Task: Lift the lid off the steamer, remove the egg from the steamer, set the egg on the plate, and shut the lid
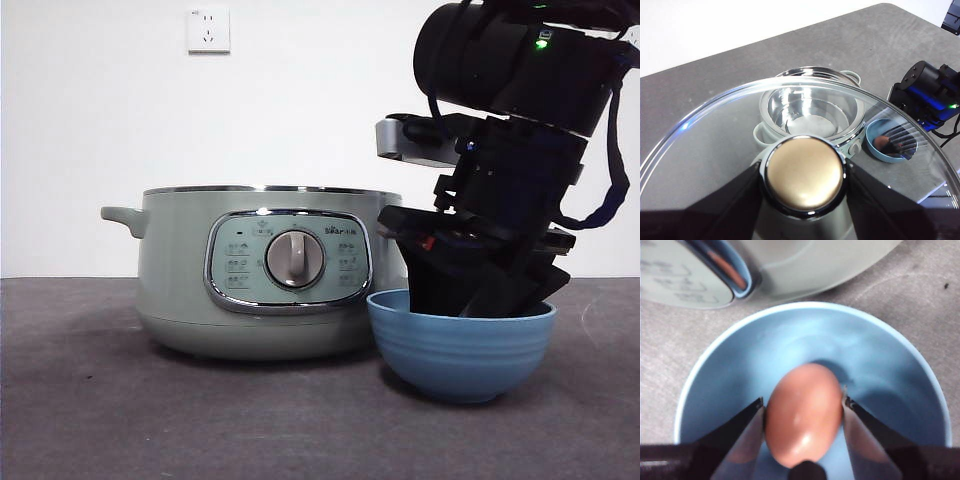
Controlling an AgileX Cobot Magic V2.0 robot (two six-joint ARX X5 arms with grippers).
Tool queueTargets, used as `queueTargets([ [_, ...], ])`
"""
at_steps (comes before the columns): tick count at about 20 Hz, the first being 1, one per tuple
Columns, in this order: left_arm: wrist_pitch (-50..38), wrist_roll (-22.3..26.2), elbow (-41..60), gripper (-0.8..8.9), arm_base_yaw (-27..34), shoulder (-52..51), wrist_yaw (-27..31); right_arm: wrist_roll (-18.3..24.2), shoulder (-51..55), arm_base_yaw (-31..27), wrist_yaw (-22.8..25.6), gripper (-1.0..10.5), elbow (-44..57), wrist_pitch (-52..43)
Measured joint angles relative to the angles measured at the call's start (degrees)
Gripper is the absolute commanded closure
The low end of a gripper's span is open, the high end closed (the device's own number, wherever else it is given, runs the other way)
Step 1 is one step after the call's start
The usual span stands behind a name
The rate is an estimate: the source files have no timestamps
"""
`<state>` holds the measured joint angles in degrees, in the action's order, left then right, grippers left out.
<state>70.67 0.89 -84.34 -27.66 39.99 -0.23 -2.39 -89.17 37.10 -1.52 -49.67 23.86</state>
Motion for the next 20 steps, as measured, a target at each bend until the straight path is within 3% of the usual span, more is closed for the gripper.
queueTargets([
  [3,0.6,0.0,0.0,8.22,0.0,0.0,0.0,0.0,0.0,0.0,0.0,7.1,0.0,0.0],
  [7,0.6,0.0,0.0,8.22,0.0,0.0,0.0,0.0,0.0,0.0,0.0,5.4,0.0,0.0],
  [14,-1.4,0.0,0.0,8.22,0.0,0.2,-0.2,0.0,1.4,0.0,0.0,5.4,0.0,-0.1],
  [20,-5.4,0.2,0.0,8.22,0.0,4.3,-3.5,0.0,16.2,0.0,0.0,5.4,-1.4,2.6],
])
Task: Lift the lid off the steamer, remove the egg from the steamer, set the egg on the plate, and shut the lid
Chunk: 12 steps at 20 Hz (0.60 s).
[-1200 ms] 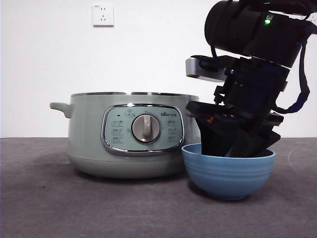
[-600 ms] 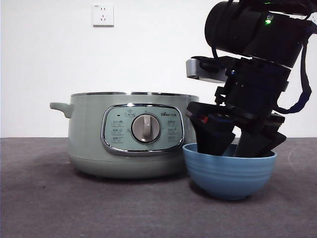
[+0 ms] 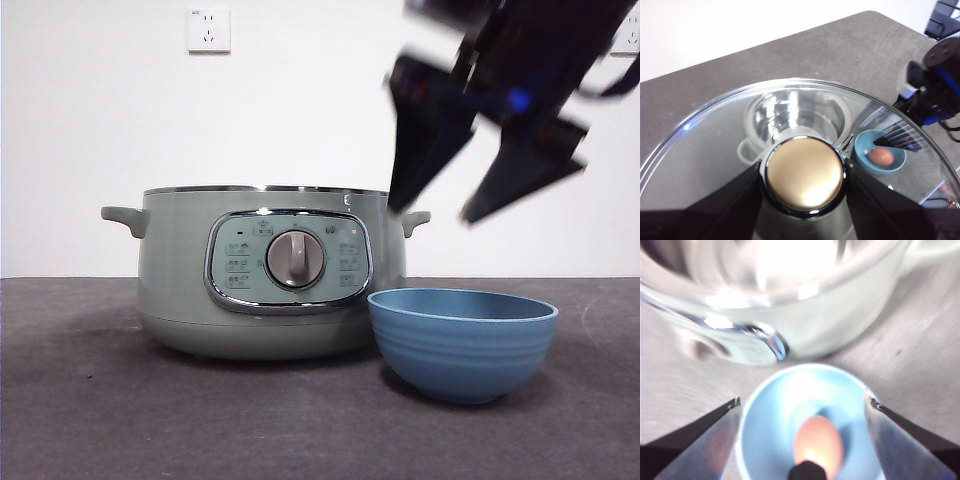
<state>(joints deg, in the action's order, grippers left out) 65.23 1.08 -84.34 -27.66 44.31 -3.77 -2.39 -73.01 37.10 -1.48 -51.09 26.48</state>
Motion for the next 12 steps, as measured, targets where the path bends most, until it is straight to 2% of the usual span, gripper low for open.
queueTargets([
  [7,-12.3,0.5,0.0,8.22,0.0,8.9,-1.8,-0.7,22.4,0.0,0.2,5.4,0.0,7.3],
  [12,-25.6,1.3,6.7,8.21,-2.1,15.8,-3.7,-3.1,35.1,0.0,0.2,5.4,0.0,9.4],
])
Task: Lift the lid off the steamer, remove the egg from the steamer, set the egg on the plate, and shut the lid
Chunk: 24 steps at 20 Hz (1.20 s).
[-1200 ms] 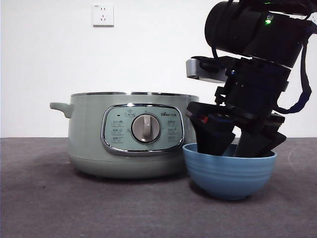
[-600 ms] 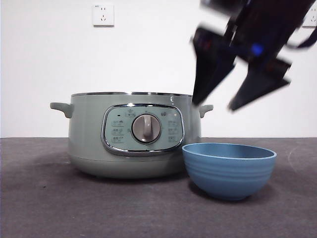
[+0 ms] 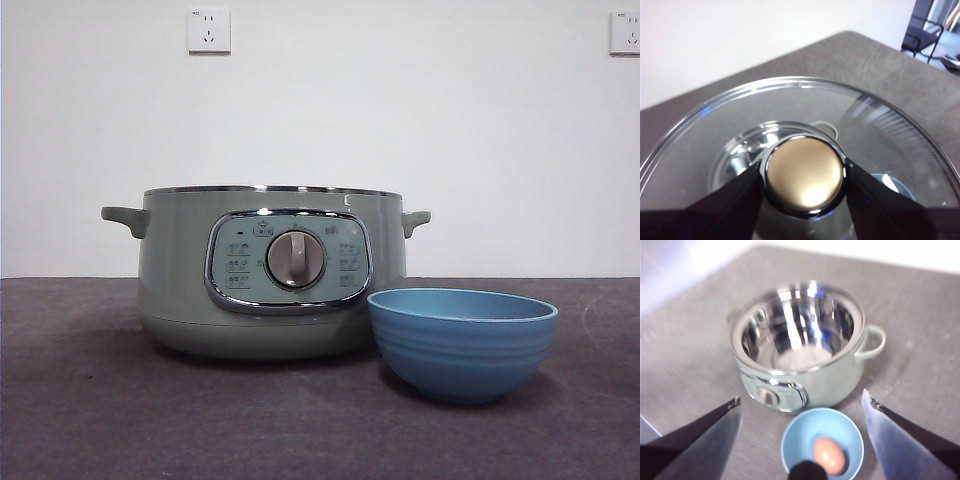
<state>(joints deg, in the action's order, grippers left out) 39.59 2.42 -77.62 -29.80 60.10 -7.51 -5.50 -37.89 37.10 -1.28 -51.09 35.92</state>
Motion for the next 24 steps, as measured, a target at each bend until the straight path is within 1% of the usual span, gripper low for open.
queueTargets([
  [3,-6.8,0.1,5.0,8.22,-0.4,5.9,0.1,-1.5,4.4,0.0,0.0,5.4,0.0,3.0],
  [6,-13.7,0.1,5.1,8.22,-0.4,12.4,0.1,-2.3,6.4,0.0,0.0,5.4,0.0,6.1],
  [9,-18.4,0.1,5.1,8.21,-0.4,16.0,0.2,-2.5,6.5,0.0,0.0,5.4,0.0,7.9],
  [16,-23.2,0.2,5.1,8.22,-0.4,24.6,1.3,-2.7,6.5,0.0,0.0,5.4,0.0,8.9],
  [22,-28.0,0.4,5.1,8.22,-0.4,27.7,2.9,-2.7,6.5,0.0,0.0,5.4,0.0,9.1],
  [24,-28.1,1.1,5.1,8.22,-0.4,28.9,3.1,-2.7,6.5,0.0,0.0,5.4,0.0,9.1],
])
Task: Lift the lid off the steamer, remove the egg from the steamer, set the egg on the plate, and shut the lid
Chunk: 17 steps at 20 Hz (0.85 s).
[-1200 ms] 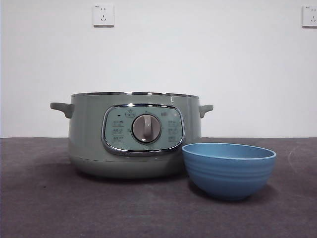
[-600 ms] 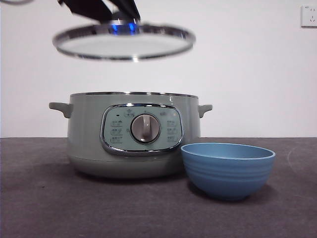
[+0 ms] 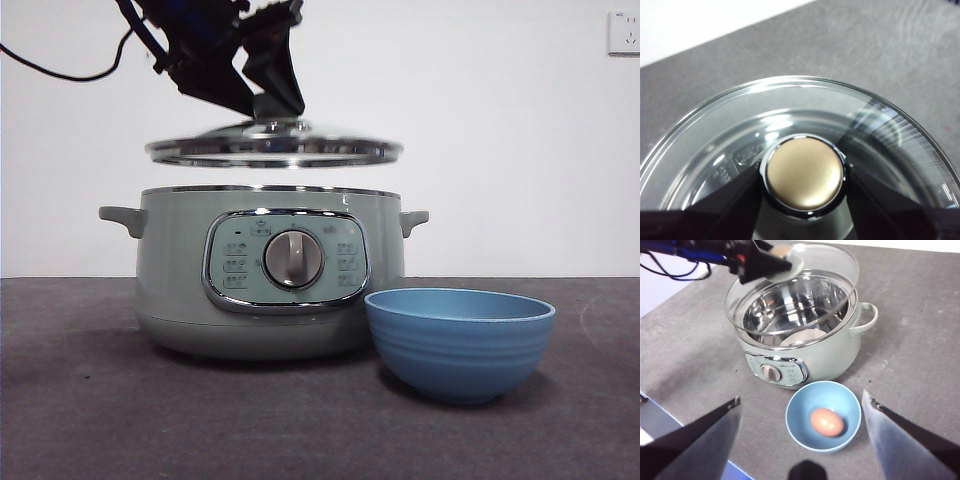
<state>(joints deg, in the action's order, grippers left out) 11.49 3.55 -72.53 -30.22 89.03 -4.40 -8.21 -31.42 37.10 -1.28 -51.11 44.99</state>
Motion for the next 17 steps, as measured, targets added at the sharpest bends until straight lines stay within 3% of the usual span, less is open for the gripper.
queueTargets([
  [17,2.4,0.2,-0.5,8.16,0.2,3.5,1.2,0.0,0.0,0.0,0.0,5.4,0.0,0.0],
])
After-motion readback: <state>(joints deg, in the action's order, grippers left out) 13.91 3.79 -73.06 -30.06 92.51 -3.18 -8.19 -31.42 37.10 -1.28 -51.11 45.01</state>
